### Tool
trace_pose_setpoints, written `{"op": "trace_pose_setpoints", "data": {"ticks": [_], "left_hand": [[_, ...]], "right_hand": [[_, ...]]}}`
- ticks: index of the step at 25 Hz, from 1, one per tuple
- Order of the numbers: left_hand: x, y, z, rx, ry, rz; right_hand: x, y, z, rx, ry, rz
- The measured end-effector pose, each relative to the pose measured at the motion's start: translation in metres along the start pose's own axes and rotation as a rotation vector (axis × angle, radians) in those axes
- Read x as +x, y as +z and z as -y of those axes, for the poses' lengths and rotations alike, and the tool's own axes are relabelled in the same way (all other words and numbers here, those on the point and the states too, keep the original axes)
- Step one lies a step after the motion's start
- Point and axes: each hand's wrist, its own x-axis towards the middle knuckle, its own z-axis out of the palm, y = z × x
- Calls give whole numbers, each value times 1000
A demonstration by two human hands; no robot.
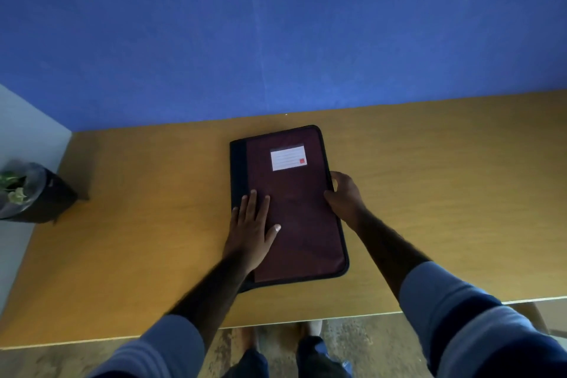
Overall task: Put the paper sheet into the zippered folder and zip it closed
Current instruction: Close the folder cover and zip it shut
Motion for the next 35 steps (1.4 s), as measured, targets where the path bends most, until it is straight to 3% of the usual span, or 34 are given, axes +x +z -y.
{"op": "trace_pose_setpoints", "data": {"ticks": [7, 14, 23, 29, 35], "left_hand": [[-24, 6, 3, -179, -280, -57], [-8, -8, 1, -495, -424, -92], [11, -17, 24, -517, -300, -44], [-27, -20, 79, -478, -49, 58], [-76, -10, 134, -276, 133, 128]], "right_hand": [[-5, 14, -37, -243, 85, -6], [-3, 16, -38, 9, 163, -51], [10, 15, -32, -55, 94, -40], [-10, 26, -37, -278, 39, -43], [-61, 68, -41, -431, 17, -230]]}}
